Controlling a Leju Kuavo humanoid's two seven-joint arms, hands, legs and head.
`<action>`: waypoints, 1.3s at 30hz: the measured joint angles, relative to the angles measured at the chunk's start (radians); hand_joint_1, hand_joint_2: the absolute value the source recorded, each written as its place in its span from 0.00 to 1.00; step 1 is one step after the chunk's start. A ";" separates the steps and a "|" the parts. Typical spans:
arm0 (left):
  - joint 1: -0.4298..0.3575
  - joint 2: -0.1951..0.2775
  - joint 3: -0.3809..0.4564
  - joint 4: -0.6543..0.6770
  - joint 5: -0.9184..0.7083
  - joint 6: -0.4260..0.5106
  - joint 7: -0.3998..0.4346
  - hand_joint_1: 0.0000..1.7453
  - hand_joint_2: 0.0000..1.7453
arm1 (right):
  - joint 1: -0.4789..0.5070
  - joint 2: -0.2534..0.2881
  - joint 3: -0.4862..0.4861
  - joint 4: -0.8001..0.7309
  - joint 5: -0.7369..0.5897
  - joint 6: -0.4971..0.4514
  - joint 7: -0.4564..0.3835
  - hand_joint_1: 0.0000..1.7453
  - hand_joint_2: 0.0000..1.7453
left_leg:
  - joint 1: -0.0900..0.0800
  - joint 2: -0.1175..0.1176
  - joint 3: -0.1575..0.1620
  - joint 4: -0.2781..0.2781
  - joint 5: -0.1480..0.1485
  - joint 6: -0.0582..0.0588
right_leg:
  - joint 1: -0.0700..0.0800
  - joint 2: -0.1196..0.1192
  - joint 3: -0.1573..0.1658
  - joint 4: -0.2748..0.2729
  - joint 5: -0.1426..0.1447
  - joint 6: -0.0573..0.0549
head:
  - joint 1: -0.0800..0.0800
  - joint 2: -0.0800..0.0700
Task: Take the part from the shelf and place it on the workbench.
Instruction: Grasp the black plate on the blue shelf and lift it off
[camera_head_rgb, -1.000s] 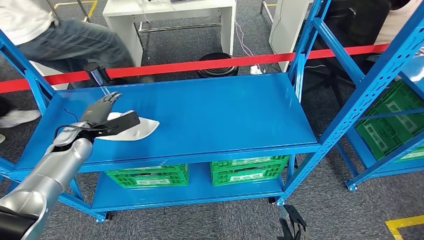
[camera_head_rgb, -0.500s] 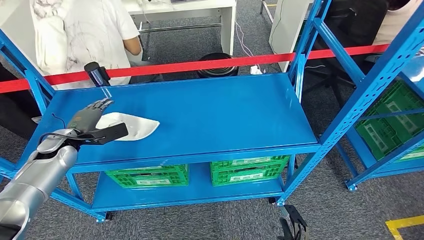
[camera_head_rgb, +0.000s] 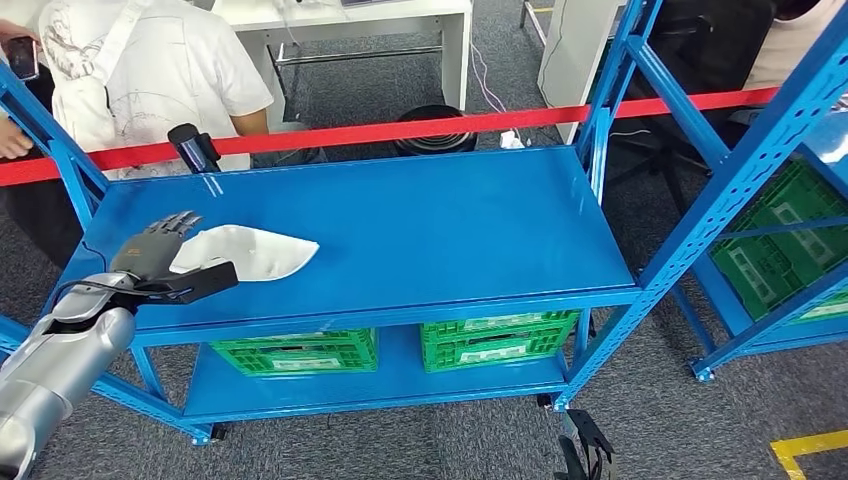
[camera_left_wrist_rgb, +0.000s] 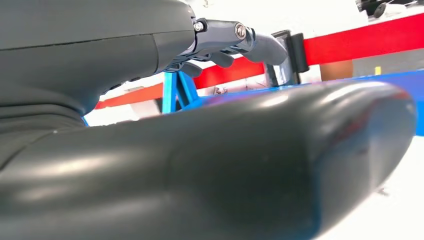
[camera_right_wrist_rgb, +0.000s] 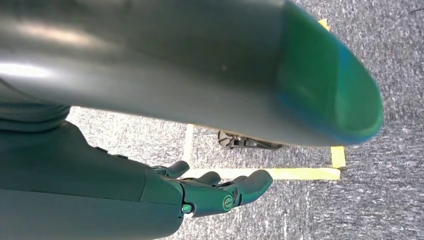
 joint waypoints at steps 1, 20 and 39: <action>0.002 0.004 -0.003 0.002 -0.003 0.001 0.003 0.00 0.00 | 0.000 0.000 0.000 0.000 0.001 0.000 0.000 0.00 0.00 | 0.000 0.000 0.000 0.000 0.000 0.000 | 0.000 0.000 0.000 0.000 0.000 0.000 | 0.000 0.000; 0.043 0.060 -0.036 0.028 -0.014 0.004 0.028 0.00 0.00 | 0.000 0.000 0.000 0.000 0.011 -0.004 -0.002 0.00 0.00 | 0.000 0.000 0.000 0.000 0.000 0.000 | 0.000 0.000 0.000 -0.001 0.000 0.000 | 0.000 0.000; 0.054 0.075 -0.041 0.025 0.002 0.015 0.049 0.00 1.00 | 0.000 0.000 0.000 0.000 0.012 -0.008 -0.005 0.00 0.00 | 0.000 0.000 0.000 0.000 0.000 0.000 | 0.000 0.000 0.000 -0.001 0.000 0.000 | 0.000 0.000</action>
